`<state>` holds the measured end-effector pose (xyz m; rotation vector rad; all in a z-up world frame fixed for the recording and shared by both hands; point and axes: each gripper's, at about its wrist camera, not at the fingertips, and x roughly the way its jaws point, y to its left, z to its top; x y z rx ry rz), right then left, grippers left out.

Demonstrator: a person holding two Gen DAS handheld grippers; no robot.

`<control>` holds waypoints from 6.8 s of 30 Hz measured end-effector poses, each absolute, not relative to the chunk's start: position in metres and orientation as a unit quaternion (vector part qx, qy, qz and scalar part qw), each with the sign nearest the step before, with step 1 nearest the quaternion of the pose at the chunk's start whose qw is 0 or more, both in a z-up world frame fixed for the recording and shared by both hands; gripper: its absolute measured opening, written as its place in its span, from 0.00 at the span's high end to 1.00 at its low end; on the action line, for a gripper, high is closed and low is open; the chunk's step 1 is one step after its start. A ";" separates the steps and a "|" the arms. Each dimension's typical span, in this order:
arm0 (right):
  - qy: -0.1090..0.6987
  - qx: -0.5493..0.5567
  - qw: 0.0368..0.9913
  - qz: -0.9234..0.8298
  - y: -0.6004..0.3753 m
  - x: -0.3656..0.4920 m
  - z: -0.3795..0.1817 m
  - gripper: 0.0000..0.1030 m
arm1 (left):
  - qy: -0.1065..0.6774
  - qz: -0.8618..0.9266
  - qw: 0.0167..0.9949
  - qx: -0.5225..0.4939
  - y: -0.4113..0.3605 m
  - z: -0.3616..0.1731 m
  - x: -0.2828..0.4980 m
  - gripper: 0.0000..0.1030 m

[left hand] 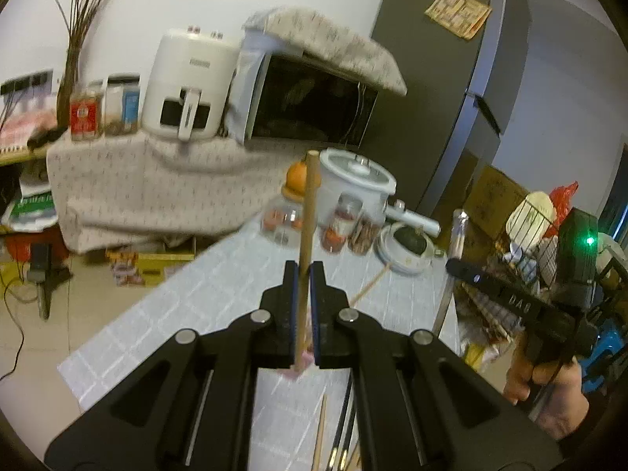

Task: Organize utensils
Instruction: 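Carry the wooden chopstick upright toward the pink holder with the left tool, then lower the wooden chopstick into the pink holder and open the left tool, then lower the held wooden chopstick into the pink holder and open the right tool, then move the left tool over the loose chopsticks and close on a wooden one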

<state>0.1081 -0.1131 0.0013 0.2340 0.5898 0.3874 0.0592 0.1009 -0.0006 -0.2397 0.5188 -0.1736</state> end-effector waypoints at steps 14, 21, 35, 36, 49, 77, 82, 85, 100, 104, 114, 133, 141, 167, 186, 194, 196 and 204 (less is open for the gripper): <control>0.286 0.146 0.927 0.195 -0.098 0.125 -0.008 0.95 | 0.209 -0.061 0.973 -0.077 0.074 -0.021 0.100 0.94; 0.284 0.152 0.927 0.194 -0.093 0.128 -0.011 0.95 | 0.207 -0.039 0.974 -0.081 0.072 -0.035 0.115 0.96; 0.295 0.161 0.922 0.191 -0.101 0.136 -0.015 0.95 | 0.337 -0.027 0.924 -0.177 0.108 -0.041 0.150 0.71; 0.297 0.161 0.922 0.190 -0.103 0.136 -0.015 0.95 | 0.349 -0.014 0.918 -0.186 0.117 -0.042 0.152 0.58; 0.347 0.101 0.916 0.177 -0.125 0.147 -0.029 0.95 | 0.496 0.053 0.842 -0.205 0.195 -0.125 0.245 0.53; 0.345 0.078 0.918 0.180 -0.166 0.149 -0.024 0.95 | 0.457 0.089 0.878 -0.110 0.161 -0.117 0.298 0.94; 0.328 0.096 0.922 0.180 -0.170 0.141 -0.014 0.95 | 0.375 0.075 0.914 -0.133 0.161 -0.059 0.242 0.94; 0.318 0.108 0.924 0.183 -0.170 0.137 -0.008 0.95 | 0.325 0.065 0.934 -0.136 0.157 -0.027 0.210 0.94; 0.294 0.122 0.929 0.189 -0.169 0.124 0.005 0.95 | 0.189 -0.013 0.977 -0.095 0.106 0.061 0.125 0.94; 0.293 0.125 0.929 0.189 -0.169 0.122 0.005 0.95 | 0.200 -0.029 0.976 -0.083 0.090 0.051 0.123 0.94; 0.295 0.121 0.928 0.193 -0.164 0.123 0.004 0.95 | 0.255 -0.037 0.965 -0.044 0.061 -0.001 0.140 0.94; 0.299 0.111 0.927 0.198 -0.153 0.127 0.000 0.95 | 0.348 -0.065 0.934 -0.050 0.048 -0.034 0.183 0.86; 0.289 0.122 0.926 0.208 -0.145 0.125 0.004 0.95 | 0.366 -0.048 0.927 -0.065 0.062 -0.020 0.158 0.55; 0.316 0.106 0.921 0.200 -0.034 0.163 -0.064 0.95 | 0.474 0.025 0.862 -0.177 0.127 -0.072 0.112 0.28; 0.356 0.082 0.905 0.219 -0.111 0.124 -0.024 0.46 | 0.549 -0.031 0.825 -0.133 0.094 -0.105 0.102 0.24; 0.431 0.054 0.882 0.184 -0.159 0.107 -0.063 0.37 | 0.597 -0.055 0.796 -0.084 0.066 -0.139 0.094 0.24; 0.455 0.050 0.872 0.175 -0.166 0.106 -0.076 0.37 | 0.607 -0.057 0.789 -0.076 0.060 -0.148 0.093 0.24; 0.583 0.022 0.807 0.091 -0.190 0.109 -0.133 0.33 | 0.636 -0.058 0.768 -0.050 0.036 -0.178 0.101 0.24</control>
